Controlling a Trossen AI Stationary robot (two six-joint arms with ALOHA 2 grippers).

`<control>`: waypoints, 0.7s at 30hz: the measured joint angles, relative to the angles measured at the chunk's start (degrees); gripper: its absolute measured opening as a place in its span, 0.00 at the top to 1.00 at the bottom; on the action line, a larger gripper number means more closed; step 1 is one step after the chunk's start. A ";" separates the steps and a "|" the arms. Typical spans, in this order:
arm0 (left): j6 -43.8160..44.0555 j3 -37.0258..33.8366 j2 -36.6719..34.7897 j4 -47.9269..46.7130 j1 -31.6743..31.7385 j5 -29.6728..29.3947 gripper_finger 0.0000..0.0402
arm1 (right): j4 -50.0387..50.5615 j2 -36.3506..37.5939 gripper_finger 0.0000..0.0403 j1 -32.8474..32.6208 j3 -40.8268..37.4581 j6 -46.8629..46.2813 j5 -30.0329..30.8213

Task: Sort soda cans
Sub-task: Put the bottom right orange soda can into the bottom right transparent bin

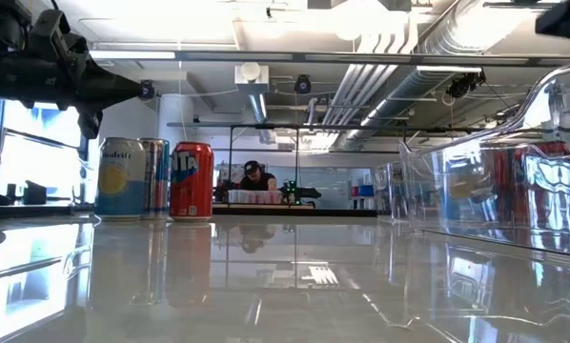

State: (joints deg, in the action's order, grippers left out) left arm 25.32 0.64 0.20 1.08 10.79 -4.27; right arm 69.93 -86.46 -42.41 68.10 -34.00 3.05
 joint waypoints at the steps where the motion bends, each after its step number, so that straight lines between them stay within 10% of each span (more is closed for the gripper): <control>1: 0.00 0.00 0.00 0.00 -0.02 0.00 1.00 | -0.47 0.00 0.29 0.02 -1.15 -0.09 -0.75; 21: 0.00 0.00 -0.01 0.00 0.00 0.01 1.00 | -2.65 0.11 0.19 0.18 -3.90 -2.08 -2.36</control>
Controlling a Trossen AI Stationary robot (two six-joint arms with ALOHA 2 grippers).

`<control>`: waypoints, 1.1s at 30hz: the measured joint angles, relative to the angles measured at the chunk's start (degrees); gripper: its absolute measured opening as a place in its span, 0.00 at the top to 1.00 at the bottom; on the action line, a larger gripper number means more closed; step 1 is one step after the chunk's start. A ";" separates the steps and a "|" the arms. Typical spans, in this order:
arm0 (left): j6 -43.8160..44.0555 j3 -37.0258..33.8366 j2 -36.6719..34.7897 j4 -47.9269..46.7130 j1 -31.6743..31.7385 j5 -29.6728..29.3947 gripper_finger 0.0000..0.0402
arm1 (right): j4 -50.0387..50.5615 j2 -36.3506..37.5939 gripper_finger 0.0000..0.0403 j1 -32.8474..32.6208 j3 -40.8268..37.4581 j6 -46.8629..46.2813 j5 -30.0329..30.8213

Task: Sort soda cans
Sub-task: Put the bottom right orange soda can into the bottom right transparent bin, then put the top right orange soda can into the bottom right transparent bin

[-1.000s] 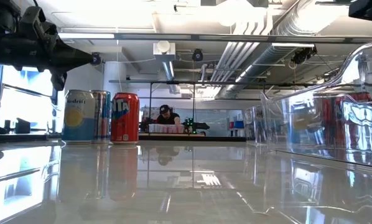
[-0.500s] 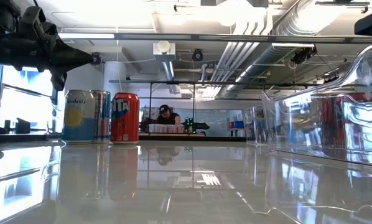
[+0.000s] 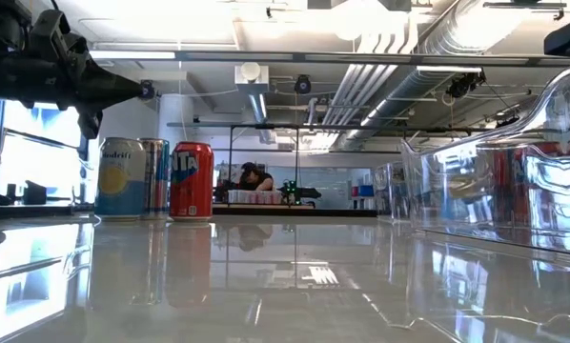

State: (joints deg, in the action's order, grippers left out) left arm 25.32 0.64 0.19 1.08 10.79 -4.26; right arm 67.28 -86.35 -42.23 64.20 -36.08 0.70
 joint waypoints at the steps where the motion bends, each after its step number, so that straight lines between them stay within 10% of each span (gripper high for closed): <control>1: 0.00 0.00 0.00 0.00 0.00 0.00 1.00 | 0.01 -0.17 0.16 0.12 -0.31 -0.10 -0.65; 13: 0.01 0.00 0.00 0.00 -0.01 0.01 1.00 | 2.21 -0.30 0.07 2.22 2.62 1.01 -4.53; 33: 0.07 0.00 -0.01 0.00 0.00 0.01 1.00 | 11.98 -0.20 0.07 -2.03 20.20 0.50 13.88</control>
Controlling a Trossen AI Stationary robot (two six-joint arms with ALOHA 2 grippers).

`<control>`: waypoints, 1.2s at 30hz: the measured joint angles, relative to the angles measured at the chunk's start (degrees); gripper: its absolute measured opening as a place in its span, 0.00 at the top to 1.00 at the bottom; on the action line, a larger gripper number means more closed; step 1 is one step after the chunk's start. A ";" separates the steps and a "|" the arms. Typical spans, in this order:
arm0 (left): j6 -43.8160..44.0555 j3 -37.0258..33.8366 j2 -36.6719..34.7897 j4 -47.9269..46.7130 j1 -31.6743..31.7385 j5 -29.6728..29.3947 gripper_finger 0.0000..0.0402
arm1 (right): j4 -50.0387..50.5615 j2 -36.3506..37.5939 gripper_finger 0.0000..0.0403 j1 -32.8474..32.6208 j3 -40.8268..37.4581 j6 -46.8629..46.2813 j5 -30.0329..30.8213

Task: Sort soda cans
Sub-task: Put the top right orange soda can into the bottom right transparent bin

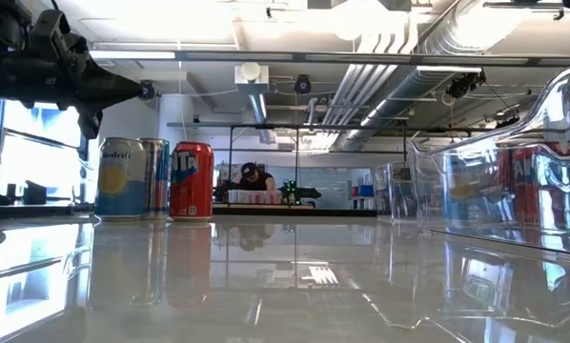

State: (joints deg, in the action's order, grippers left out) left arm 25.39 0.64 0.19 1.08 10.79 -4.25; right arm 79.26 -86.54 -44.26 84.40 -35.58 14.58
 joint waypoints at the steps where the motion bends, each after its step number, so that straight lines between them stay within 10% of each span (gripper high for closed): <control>1: -0.01 0.00 0.01 0.00 -0.01 0.00 1.00 | 2.49 0.00 0.07 -0.12 0.34 -1.39 1.36; 20: -0.04 0.00 0.02 0.02 0.00 0.00 1.00 | 10.84 24.02 0.07 33.14 -20.39 -11.44 1.29; 36: -0.11 0.00 0.00 0.00 0.00 0.00 1.00 | 9.40 25.69 0.07 61.23 -30.56 -0.43 1.33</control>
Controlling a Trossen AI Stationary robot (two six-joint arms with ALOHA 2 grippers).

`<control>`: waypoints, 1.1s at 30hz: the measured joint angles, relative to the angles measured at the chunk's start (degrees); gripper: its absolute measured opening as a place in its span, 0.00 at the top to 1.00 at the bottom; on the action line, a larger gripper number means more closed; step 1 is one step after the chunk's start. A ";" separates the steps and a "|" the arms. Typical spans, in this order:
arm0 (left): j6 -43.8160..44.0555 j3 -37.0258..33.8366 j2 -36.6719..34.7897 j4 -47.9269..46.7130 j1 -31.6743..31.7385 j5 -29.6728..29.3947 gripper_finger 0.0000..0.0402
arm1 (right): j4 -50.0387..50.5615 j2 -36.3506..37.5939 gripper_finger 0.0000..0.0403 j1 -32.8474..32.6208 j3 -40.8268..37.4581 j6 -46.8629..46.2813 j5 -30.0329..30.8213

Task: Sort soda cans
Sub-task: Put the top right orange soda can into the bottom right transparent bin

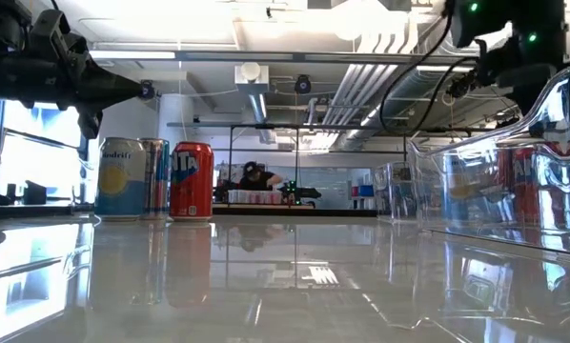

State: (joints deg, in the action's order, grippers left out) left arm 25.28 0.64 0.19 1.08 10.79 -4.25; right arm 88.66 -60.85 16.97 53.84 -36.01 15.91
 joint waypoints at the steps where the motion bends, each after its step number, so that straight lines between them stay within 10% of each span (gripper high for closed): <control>1: 0.00 0.00 0.02 0.00 0.00 0.00 1.00 | -1.09 0.04 0.07 1.24 -0.37 1.26 -0.39; 33: -0.39 0.00 0.00 0.00 0.00 -0.02 1.00 | -15.94 0.04 0.20 14.67 -10.51 16.78 -7.51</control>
State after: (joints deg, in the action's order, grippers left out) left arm 24.88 0.64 0.19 1.08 10.79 -4.27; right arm 72.72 -60.82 31.64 43.33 -19.23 8.40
